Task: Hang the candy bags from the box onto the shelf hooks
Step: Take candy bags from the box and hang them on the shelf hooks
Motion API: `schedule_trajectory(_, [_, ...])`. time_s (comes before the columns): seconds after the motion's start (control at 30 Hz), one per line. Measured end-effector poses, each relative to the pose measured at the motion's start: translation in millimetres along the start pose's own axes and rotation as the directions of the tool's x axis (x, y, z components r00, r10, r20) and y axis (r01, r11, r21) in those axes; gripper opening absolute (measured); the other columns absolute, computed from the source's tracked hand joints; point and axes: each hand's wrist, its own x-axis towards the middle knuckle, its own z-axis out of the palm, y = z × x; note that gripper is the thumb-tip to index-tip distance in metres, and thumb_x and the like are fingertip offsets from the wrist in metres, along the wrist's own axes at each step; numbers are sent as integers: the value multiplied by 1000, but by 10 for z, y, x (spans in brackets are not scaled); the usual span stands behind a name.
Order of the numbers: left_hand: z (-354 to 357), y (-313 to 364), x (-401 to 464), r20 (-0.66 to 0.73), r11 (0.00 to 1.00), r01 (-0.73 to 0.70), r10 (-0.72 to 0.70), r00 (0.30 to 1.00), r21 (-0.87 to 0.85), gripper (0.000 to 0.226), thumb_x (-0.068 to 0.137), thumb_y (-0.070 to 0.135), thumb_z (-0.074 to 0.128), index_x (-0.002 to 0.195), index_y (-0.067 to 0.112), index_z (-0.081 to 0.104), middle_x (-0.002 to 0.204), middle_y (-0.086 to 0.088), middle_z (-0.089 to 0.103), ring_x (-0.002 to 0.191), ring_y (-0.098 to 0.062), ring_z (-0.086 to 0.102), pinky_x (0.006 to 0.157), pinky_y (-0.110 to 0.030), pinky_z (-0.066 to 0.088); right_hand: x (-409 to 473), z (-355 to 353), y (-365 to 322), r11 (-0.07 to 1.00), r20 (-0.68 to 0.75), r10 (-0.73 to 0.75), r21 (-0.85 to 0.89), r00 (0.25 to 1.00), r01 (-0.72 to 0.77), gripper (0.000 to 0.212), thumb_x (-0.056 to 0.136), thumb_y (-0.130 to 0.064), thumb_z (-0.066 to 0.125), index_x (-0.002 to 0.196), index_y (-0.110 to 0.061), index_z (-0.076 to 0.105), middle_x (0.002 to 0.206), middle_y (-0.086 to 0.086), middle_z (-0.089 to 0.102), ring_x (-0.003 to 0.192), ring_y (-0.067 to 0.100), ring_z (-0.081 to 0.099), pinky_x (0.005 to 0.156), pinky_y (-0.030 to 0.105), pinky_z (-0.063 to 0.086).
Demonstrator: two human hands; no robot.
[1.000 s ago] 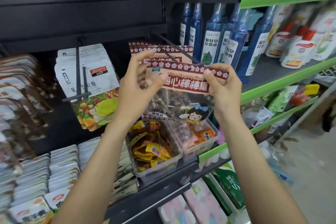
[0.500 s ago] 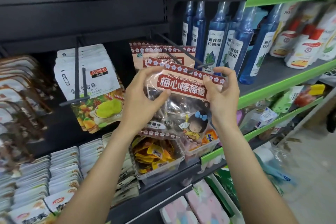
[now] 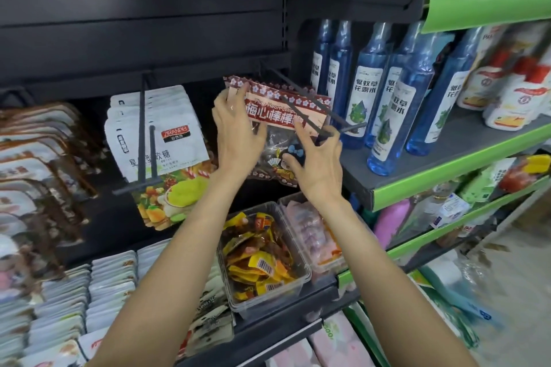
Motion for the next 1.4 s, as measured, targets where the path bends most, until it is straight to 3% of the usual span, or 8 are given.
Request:
schedule_trajectory(0.33, [-220, 164, -303, 89, 994, 97, -93, 992, -47, 72, 89, 18, 63, 150, 17, 25, 159, -14, 10, 146, -28, 10, 115, -32, 15, -479, -117, -31, 986, -57, -62, 151, 996, 70, 63, 96, -33, 55, 151, -19, 27, 158, 17, 1, 142, 33, 12, 111, 46, 29])
schedule_trajectory(0.43, [-400, 309, -510, 70, 987, 68, -58, 996, -148, 61, 91, 21, 61, 146, 18, 34, 150, -6, 35, 140, -21, 29, 114, -33, 24, -699, -273, -40, 950, -134, -165, 244, 977, 194, 50, 96, -28, 57, 143, -17, 42, 153, 12, 27, 139, 27, 26, 109, 41, 31])
schedule_trajectory(0.53, [-674, 454, -870, -9, 960, 22, -25, 1000, -279, 41, 93, 24, 58, 133, 22, 48, 121, 10, 62, 117, -10, 53, 100, -36, 43, -951, -409, -88, 897, -300, -282, 253, 911, 362, 36, 95, -27, 52, 128, -13, 57, 127, 6, 58, 118, 19, 49, 99, 32, 37])
schedule_trajectory(0.7, [-1199, 415, -1674, -223, 968, -81, 27, 975, -237, 19, 96, 22, 51, 108, 16, 64, 89, 15, 65, 91, -11, 65, 84, -39, 50, -1480, -506, -262, 805, -451, -407, 234, 794, 545, 17, 94, -11, 57, 106, -4, 67, 99, 7, 69, 94, 17, 58, 84, 25, 42])
schedule_trajectory(0.83, [-1645, -63, -2409, -107, 999, 47, -48, 993, -10, 22, 94, 27, 51, 104, 17, 69, 85, 10, 68, 86, -11, 61, 79, -27, 44, -2058, -229, -363, 779, -284, -479, 297, 830, 552, 16, 93, -8, 59, 105, -1, 67, 98, 10, 69, 92, 23, 60, 81, 30, 46])
schedule_trajectory(0.97, [-2219, -643, -3233, 48, 949, 263, -275, 960, 174, 33, 88, 38, 48, 106, 20, 70, 93, 6, 72, 89, -8, 58, 74, -21, 42, -2701, 177, -565, 800, 15, -514, 369, 858, 473, 25, 93, -21, 54, 112, -8, 64, 104, 6, 68, 96, 24, 64, 76, 28, 47])
schedule_trajectory(1.2, [-3503, -1461, -4680, 100, 785, 530, -585, 805, 320, 41, 83, 46, 46, 112, 28, 67, 101, 9, 71, 94, -17, 64, 77, -29, 50, -3798, 766, -1333, 870, 486, -482, 365, 729, 332, 30, 91, -19, 64, 121, -16, 59, 112, 3, 66, 99, 29, 63, 74, 41, 52])
schedule_trajectory(1.4, [-4834, -2107, -5327, -7, 771, 519, -556, 831, 370, 26, 86, 28, 55, 108, 22, 69, 97, 7, 71, 83, -18, 64, 63, -21, 45, -4667, 1131, -2388, 869, 622, -487, 279, 613, 408, 23, 91, -22, 62, 114, -20, 64, 106, 3, 68, 94, 29, 64, 68, 37, 50])
